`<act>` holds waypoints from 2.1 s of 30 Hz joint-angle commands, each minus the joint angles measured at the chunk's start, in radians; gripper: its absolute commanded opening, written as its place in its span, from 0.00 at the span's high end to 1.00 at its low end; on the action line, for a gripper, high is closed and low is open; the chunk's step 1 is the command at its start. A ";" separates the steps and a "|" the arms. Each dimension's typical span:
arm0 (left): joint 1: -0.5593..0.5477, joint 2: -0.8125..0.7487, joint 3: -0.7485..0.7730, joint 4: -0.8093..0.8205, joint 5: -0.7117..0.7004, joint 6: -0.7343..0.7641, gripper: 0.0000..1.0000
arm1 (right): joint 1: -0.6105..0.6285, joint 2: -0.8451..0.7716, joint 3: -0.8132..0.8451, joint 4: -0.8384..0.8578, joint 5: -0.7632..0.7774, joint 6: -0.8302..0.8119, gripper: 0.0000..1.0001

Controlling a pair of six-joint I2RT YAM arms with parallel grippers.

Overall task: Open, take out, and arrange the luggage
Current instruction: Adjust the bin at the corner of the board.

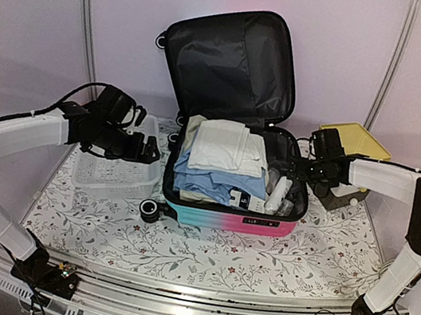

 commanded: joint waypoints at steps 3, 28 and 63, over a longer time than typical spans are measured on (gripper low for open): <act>-0.019 -0.033 0.001 0.063 0.020 0.007 0.02 | -0.013 -0.047 -0.023 0.044 -0.072 -0.030 0.01; -0.070 0.287 0.161 0.083 -0.049 -0.033 0.33 | -0.054 0.024 0.059 -0.050 -0.061 0.002 0.42; 0.339 0.177 -0.122 -0.196 -0.516 -0.292 1.00 | -0.054 0.007 0.031 -0.044 -0.045 0.008 0.43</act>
